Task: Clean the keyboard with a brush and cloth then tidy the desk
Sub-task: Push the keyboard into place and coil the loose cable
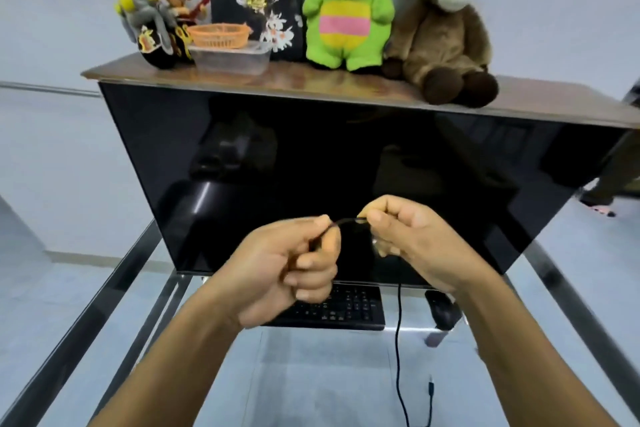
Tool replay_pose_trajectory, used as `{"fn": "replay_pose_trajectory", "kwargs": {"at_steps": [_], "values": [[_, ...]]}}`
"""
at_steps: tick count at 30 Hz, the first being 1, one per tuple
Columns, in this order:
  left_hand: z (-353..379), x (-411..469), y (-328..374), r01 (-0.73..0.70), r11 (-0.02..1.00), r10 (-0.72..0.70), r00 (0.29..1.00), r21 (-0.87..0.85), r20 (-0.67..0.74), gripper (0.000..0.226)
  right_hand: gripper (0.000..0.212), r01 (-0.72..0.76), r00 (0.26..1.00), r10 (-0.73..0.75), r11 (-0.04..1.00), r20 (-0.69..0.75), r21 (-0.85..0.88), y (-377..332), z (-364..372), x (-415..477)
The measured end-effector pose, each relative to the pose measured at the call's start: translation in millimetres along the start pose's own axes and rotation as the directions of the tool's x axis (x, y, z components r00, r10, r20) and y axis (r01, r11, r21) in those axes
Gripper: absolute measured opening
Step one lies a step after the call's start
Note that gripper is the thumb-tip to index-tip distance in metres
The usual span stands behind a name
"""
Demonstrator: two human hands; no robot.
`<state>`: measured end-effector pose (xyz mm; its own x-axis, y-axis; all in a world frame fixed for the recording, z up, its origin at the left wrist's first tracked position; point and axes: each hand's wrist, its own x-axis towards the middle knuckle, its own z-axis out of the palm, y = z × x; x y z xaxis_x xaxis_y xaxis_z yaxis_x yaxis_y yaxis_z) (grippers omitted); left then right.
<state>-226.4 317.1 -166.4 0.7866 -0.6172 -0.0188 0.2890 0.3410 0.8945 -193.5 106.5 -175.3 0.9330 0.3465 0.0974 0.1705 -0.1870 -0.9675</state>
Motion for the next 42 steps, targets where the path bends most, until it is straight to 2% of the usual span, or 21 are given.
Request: {"fn": "replay_pose_trajectory", "kwargs": {"at_steps": [3, 6, 9, 11, 13, 14, 15, 17, 19, 20, 23, 25, 27, 28, 29, 30, 32, 33, 35, 38, 42], "values": [[37.7, 7.3, 14.8, -0.187, 0.886, 0.221, 0.975, -0.425, 0.032, 0.028, 0.025, 0.011, 0.999, -0.013, 1.0, -0.042, -0.028, 8.3, -3.3, -16.7], [58.2, 25.5, 32.9, -0.501, 0.697, 0.434, 0.864, -0.514, -0.254, 0.027, 0.026, -0.027, 1.0, 0.026, 0.992, -0.004, -0.126, 14.7, -0.3, -34.4], [54.1, 48.7, 41.1, -0.689, 0.724, 0.618, 0.664, -0.024, -0.42, 0.021, 0.026, -0.058, 0.993, 0.082, 0.967, 0.088, -0.248, 12.0, 2.8, -49.8], [41.0, 55.9, 33.4, -0.419, 0.66, 0.709, 0.623, 0.624, -0.331, 0.014, 0.025, -0.011, 0.991, 0.053, 0.946, 0.122, -0.323, 0.1, 4.2, -54.6], [31.9, 52.5, 16.9, -0.071, 0.35, 0.594, 0.788, 0.934, -0.163, 0.015, 0.023, 0.073, 0.995, -0.035, 0.903, 0.097, -0.424, -19.1, 1.0, -53.8], [30.1, 46.4, 7.8, -0.001, 0.302, 0.476, 0.867, 0.953, -0.149, 0.019, 0.021, 0.112, 0.993, -0.088, 0.881, 0.075, -0.459, -29.3, -2.8, -51.2], [29.3, 38.2, -1.2, 0.028, 0.352, 0.368, 0.915, 0.936, -0.166, 0.026, 0.02, 0.144, 0.989, -0.135, 0.871, 0.054, -0.47, -38.3, -7.2, -48.1], [34.3, 17.7, -14.0, 0.011, 0.619, 0.193, 0.967, 0.786, -0.166, 0.042, 0.016, 0.188, 0.981, -0.192, 0.865, 0.039, -0.465, -51.1, -17.0, -40.8], [47.6, -2.0, -14.8, -0.051, 0.91, 0.088, 0.994, 0.412, -0.072, 0.046, 0.016, 0.216, 0.976, -0.212, 0.889, 0.056, -0.403, -55.0, -21.6, -34.7], [55.5, -9.0, -11.2, -0.085, 0.978, 0.088, 0.996, 0.189, -0.006, 0.043, 0.018, 0.224, 0.974, -0.217, 0.919, 0.058, -0.323, -52.7, -19.6, -31.9], [71.2, -14.6, 9.5, -0.263, 0.939, 0.281, 0.958, -0.221, 0.055, 0.034, 0.028, 0.169, 0.986, -0.168, 0.984, 0.013, -0.051, -34.4, 2.2, -27.9], [68.9, -5.5, 27.1, -0.416, 0.858, 0.415, 0.907, -0.302, -0.071, 0.035, 0.033, 0.094, 0.995, -0.091, 0.992, 0.036, -0.089, -16.5, 20.7, -31.3], [47.8, 13.1, 39.0, -0.562, 0.824, 0.527, 0.807, -0.073, -0.267, 0.033, 0.035, 0.019, 0.986, 0.024, 0.966, 0.162, -0.258, -3.8, 33.6, -36.9], [31.5, 22.9, 39.1, -0.562, 0.796, 0.604, 0.724, 0.224, -0.331, 0.032, 0.033, 0.014, 0.973, 0.072, 0.93, 0.219, -0.368, -1.2, 36.6, -38.8], [14.1, 30.3, 35.0, -0.426, 0.682, 0.686, 0.655, 0.595, -0.318, 0.029, 0.032, 0.039, 0.965, 0.086, 0.887, 0.248, -0.461, -1.3, 37.3, -38.7], [0.9, 34.4, 29.0, -0.207, 0.496, 0.693, 0.68, 0.843, -0.24, 0.026, 0.029, 0.078, 0.964, 0.067, 0.852, 0.257, -0.517, -6.0, 36.2, -38.6], [-16.2, 35.6, 8.6, 0.045, 0.253, 0.481, 0.861, 0.967, -0.166, 0.025, 0.023, 0.156, 0.973, -0.03, 0.815, 0.228, -0.558, -20.6, 28.9, -33.7], [-16.6, 31.6, -3.1, 0.052, 0.302, 0.346, 0.925, 0.952, -0.16, 0.028, 0.019, 0.176, 0.978, -0.081, 0.81, 0.19, -0.56, -28.5, 21.9, -29.2], [-2.4, 20.3, -20.1, 0.027, 0.619, 0.125, 0.983, 0.785, -0.132, 0.044, 0.016, 0.201, 0.979, -0.156, 0.818, 0.128, -0.538, -42.5, 3.7, -19.2], [27.7, 8.6, -20.7, -0.053, 0.959, 0.1, 0.982, 0.278, -0.159, 0.052, 0.016, 0.212, 0.977, -0.195, 0.871, 0.083, -0.444, -51.7, -18.8, -10.7], [54.2, 14.6, 11.4, -0.331, 0.929, 0.3, 0.935, -0.164, -0.188, 0.038, 0.022, 0.182, 0.981, -0.196, 0.91, 0.0, -0.372, -34.9, -11.1, -9.2]]}}
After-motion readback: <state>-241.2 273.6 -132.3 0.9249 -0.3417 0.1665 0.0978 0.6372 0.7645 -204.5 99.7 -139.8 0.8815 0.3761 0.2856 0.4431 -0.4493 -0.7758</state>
